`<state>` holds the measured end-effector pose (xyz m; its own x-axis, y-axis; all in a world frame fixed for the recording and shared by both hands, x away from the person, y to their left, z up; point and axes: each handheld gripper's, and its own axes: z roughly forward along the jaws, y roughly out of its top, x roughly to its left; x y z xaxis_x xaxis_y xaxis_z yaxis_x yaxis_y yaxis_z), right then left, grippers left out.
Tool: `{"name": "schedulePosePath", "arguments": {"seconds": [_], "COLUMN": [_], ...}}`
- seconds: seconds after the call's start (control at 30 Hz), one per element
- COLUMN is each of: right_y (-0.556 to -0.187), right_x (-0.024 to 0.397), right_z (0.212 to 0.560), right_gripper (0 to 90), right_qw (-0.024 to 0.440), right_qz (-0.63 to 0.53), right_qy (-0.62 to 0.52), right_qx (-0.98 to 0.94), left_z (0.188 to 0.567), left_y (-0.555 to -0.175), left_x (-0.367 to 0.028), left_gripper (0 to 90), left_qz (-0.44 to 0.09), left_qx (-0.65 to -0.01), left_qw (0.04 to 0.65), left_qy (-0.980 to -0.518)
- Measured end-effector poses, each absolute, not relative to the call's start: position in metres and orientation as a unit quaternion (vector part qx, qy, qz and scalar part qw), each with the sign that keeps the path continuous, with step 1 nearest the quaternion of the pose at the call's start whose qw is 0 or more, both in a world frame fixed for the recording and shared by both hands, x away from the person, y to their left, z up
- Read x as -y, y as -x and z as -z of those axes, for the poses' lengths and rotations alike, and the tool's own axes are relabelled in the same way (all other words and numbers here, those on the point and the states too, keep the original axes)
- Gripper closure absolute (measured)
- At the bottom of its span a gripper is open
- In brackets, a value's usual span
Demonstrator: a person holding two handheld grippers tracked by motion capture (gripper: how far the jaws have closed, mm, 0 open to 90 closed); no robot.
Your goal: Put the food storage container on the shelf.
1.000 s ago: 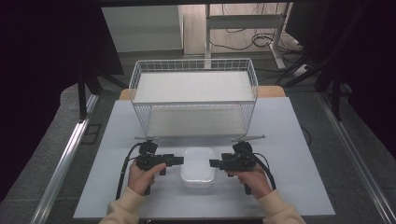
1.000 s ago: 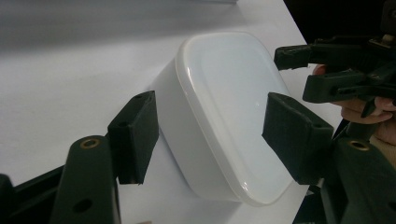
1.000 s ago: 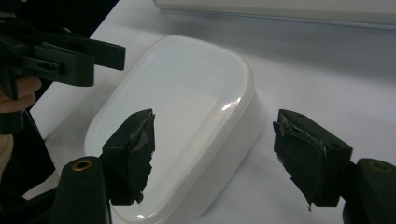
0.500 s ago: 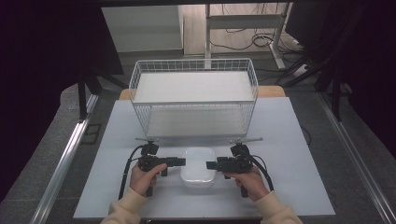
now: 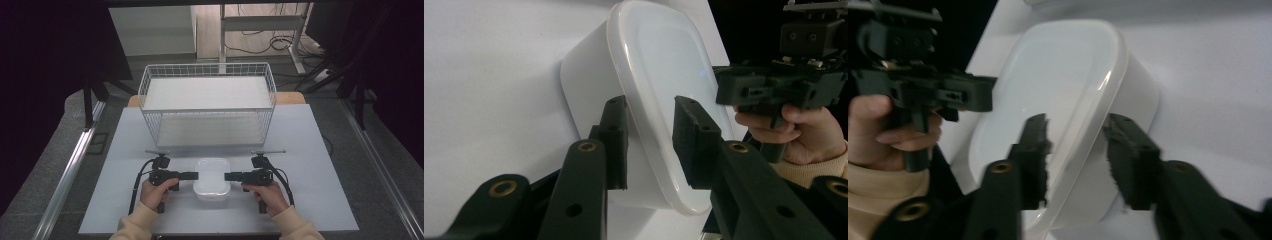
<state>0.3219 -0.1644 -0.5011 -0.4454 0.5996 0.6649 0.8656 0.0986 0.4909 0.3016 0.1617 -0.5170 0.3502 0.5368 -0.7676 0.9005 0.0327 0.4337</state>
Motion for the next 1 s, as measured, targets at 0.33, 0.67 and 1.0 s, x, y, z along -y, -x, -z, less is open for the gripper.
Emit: {"name": "schedulePosePath", "arguments": {"seconds": [0.33,0.67,1.0], "right_y": [-0.32,-0.317,-0.315], "right_x": [0.173,0.176,0.177], "right_z": [0.501,0.497,0.493], "right_gripper": [71.0,73.6,77.4], "right_qw": [0.183,0.179,0.169], "right_qz": [0.454,0.459,0.469], "right_qy": [0.514,0.513,0.506], "right_qx": [0.705,0.703,0.704], "left_z": [0.513,0.508,0.5], "left_y": [-0.298,-0.293,-0.289], "left_x": [-0.165,-0.165,-0.167], "left_gripper": [71.5,75.2,79.9], "left_qz": [0.201,0.196,0.188], "left_qx": [-0.523,-0.517,-0.508], "left_qw": [0.483,0.493,0.499], "left_qy": [-0.674,-0.672,-0.676]}}
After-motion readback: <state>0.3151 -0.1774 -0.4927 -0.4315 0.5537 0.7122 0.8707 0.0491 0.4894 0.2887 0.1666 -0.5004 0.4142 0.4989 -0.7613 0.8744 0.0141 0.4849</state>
